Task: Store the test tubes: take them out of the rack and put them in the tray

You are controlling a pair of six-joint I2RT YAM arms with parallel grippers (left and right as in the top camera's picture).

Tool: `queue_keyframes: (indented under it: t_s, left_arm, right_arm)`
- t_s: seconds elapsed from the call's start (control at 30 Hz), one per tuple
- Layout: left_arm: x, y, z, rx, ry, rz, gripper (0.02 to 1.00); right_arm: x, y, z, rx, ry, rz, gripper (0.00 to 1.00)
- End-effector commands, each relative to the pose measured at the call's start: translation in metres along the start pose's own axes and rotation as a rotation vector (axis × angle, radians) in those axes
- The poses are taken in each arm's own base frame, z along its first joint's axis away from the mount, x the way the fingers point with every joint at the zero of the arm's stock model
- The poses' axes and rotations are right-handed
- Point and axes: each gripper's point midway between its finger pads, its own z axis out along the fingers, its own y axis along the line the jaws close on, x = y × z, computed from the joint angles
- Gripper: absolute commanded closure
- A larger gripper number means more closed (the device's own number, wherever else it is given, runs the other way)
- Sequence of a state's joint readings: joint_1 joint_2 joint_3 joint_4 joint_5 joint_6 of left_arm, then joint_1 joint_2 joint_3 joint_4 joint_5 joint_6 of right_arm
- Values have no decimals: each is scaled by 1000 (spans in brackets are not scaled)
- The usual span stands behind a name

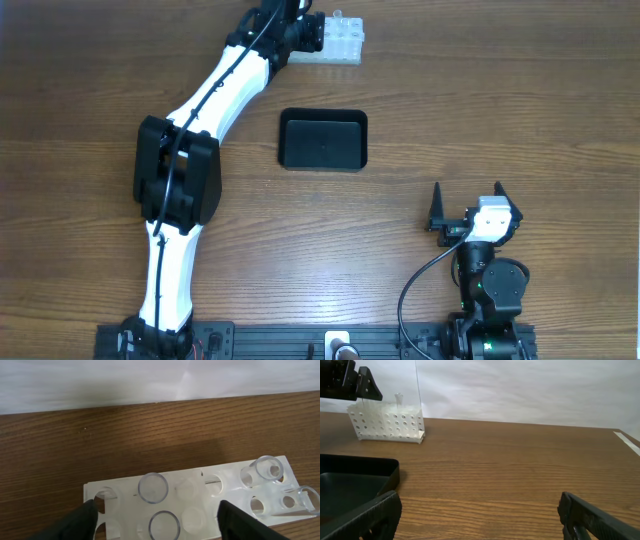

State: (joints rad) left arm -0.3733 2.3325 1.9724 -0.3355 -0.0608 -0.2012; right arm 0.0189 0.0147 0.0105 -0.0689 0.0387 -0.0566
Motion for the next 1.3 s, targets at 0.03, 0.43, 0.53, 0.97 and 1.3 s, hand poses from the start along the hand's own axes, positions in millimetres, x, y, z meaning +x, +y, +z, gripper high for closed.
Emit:
queue_keyframes:
  t_s: [0.03,0.43,0.53,0.97,1.3]
  left_arm:
    - [1,-1,7,-9,-2,17,316]
    - [7,-4,11,-6,9,21,555]
    - [7,-4,11,-6,9,21,557]
    - [6,-3,11,-12,2,21,505]
    - [3,-3,10,-29,-8,24,516]
  right_arm:
    - [1,0,0,-2,-1,-3,9]
    - [1,0,0,-2,-1,-4,9]
    - [1,0,0,-2,-1,-3,7]
    - [1,0,0,-2,-1,-4,9]
    - [1,0,0,-2,-1,-3,9]
